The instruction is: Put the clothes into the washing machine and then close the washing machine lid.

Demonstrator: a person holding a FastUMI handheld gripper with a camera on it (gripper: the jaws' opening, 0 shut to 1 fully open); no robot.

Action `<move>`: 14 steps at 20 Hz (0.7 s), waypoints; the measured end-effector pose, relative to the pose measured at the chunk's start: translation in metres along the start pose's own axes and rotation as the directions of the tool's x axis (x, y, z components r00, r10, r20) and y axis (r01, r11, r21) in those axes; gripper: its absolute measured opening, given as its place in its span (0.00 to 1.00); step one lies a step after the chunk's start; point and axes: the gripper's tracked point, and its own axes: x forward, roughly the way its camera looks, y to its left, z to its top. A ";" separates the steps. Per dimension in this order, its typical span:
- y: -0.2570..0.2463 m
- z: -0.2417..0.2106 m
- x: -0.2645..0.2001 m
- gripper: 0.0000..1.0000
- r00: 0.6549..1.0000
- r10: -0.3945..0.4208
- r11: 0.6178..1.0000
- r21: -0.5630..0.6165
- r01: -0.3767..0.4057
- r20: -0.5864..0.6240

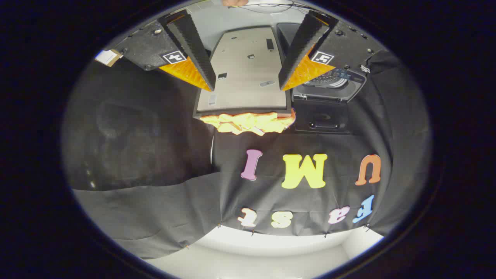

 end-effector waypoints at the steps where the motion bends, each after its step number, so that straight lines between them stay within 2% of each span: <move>1: 0.001 0.000 0.002 1.00 1.000 0.000 1.000 0.000 0.000 -0.006; 7: 0.001 0.014 0.011 1.00 1.000 -0.009 1.000 0.013 0.009 0.016; 14: 0.003 0.023 0.014 1.00 0.999 0.015 1.000 0.014 -0.015 0.030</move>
